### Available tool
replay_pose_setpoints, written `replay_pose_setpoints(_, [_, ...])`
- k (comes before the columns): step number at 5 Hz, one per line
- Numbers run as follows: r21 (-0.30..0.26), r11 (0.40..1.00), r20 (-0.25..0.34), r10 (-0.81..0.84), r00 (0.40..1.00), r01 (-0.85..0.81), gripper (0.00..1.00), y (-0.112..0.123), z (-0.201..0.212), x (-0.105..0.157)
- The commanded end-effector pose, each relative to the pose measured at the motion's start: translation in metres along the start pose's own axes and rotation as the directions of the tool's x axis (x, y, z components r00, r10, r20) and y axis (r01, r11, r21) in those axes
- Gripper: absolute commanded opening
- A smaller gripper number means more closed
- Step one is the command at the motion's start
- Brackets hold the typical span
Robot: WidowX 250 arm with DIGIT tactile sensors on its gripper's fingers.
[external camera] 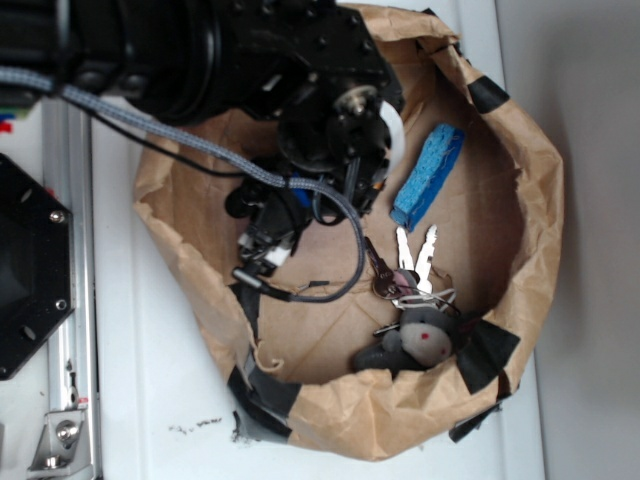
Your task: Grab the black box.
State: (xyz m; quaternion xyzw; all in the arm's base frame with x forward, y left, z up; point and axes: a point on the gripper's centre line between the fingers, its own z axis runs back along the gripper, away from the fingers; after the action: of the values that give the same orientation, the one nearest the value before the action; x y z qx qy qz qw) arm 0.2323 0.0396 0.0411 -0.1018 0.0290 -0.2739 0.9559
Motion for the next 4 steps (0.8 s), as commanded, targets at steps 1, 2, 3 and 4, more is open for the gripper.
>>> replay_pose_setpoints(1, [0.073, 0.996, 0.065, 0.049, 0.997, -0.054, 0.00, 0.005, 0.017, 0.005])
replay_pose_setpoints(2, [0.090, 0.994, 0.083, 0.055, 0.995, -0.063, 0.00, 0.007, 0.020, 0.009])
replay_pose_setpoints(3, [0.127, 0.986, 0.117, 0.094, 0.989, -0.108, 0.00, 0.012, 0.023, 0.018])
replay_pose_setpoints(4, [0.143, 0.974, 0.168, 0.148, 0.975, -0.173, 0.00, 0.019, 0.030, 0.028])
